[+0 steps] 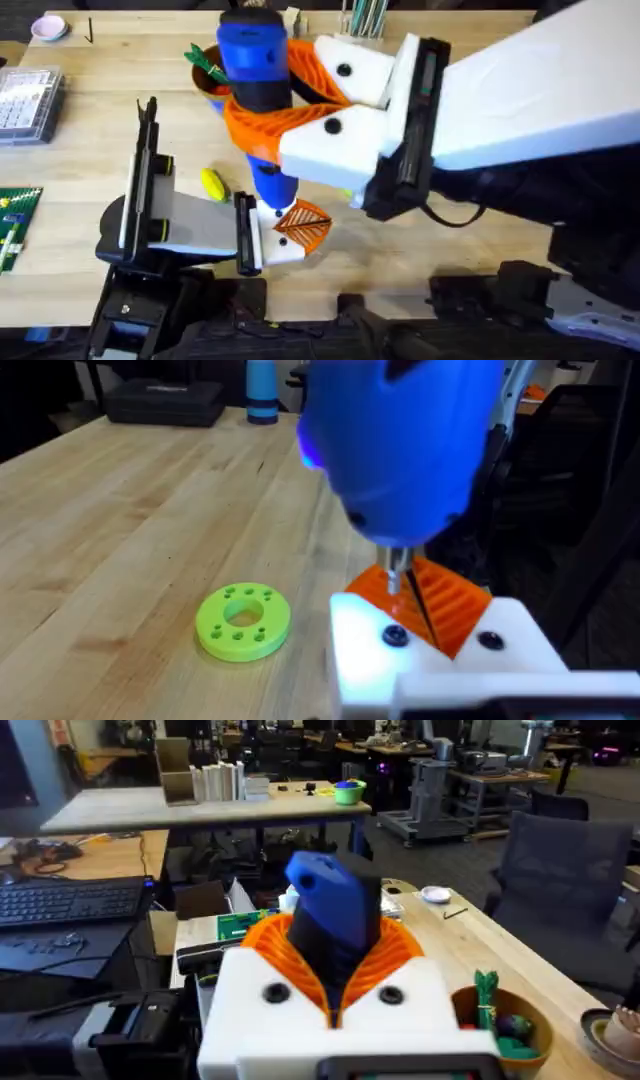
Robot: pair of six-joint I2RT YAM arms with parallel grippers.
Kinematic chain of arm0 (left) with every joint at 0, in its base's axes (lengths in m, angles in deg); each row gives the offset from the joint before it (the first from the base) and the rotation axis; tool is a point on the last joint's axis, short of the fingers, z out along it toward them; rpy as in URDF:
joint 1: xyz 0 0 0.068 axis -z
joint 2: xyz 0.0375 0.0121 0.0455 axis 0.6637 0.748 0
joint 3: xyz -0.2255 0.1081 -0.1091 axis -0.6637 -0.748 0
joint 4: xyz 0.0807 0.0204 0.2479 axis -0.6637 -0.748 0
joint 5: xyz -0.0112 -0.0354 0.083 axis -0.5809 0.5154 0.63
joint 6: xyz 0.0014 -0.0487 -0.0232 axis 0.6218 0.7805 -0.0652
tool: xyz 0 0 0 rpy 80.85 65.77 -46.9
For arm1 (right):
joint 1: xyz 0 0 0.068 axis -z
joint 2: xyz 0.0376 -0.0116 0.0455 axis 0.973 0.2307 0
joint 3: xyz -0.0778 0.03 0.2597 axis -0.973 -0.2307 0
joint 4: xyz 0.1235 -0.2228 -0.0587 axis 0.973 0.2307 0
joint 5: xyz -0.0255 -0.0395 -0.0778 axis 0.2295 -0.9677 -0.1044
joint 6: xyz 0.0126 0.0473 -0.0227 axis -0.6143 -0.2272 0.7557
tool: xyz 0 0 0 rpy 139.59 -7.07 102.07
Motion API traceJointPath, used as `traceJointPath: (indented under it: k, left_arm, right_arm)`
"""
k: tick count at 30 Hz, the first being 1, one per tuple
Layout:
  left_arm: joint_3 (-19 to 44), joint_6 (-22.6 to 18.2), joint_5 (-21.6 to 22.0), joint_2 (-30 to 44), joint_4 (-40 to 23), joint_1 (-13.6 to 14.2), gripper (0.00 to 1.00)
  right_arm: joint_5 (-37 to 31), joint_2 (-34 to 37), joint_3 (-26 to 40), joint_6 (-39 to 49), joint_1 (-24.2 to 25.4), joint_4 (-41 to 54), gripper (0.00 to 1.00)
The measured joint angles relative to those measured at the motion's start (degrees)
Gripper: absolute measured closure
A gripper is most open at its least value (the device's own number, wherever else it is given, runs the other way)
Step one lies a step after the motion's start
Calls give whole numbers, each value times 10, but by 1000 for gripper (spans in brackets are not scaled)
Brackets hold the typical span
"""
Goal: Pick up the gripper from the table and insert it into the empty holder that is missing its gripper. Then pick up a screw, insert it into the mounting hole, and use the screwdriver to tighten it. Finally, clean up the table by picking up the vegetable and placing it into the bucket.
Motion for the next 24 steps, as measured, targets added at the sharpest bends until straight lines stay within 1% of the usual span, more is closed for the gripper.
traceJointPath:
  k: [5,12,24]
  left_arm:
    - [0,0,0,0,0,0,997]
    - [0,0,0,0,0,0,997]
    - [0,0,0,0,0,0,997]
  right_arm:
    - [0,2,-2,0,-12,-8,980]
    - [0,32,-3,0,-20,-20,980]
    - [0,21,-4,20,-20,-13,980]
